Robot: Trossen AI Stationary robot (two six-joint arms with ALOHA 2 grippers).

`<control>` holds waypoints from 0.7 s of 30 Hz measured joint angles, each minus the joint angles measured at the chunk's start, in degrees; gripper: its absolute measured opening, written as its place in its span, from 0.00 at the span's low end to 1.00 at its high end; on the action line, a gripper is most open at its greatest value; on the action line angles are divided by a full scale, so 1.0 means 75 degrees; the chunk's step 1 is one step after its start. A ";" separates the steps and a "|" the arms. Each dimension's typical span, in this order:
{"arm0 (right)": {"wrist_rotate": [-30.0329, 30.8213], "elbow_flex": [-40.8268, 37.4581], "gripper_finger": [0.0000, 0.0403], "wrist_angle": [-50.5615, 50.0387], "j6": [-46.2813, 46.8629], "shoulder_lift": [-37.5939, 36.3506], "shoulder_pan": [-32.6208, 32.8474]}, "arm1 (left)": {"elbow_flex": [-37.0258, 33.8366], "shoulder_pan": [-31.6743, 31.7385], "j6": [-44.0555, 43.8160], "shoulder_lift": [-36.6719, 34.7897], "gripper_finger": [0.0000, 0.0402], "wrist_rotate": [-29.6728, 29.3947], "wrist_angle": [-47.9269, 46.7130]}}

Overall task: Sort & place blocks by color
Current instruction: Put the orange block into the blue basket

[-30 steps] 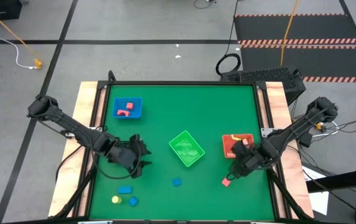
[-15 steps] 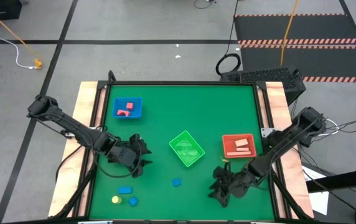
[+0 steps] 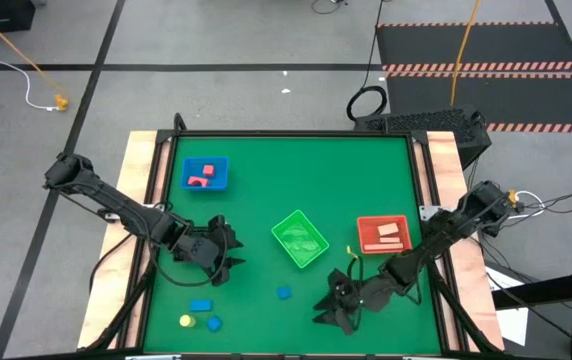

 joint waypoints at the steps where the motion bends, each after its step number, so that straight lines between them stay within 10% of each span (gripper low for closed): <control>1: -0.0006 0.0000 0.53 -0.0619 0.0251 -0.0109 -0.0027 | 0.0000 0.0000 0.0017 0.0000 0.53 0.0000 0.0001; 13: -0.0561 0.0000 0.53 -0.7180 0.4127 -0.2173 -0.0064 | 0.0000 0.0000 0.0039 0.0000 0.53 -0.0003 0.0003; 21: -0.1034 0.0000 0.53 -0.8645 0.4707 -0.1781 -0.0003 | 0.0000 0.0000 0.0041 -0.0001 0.53 -0.0005 0.0003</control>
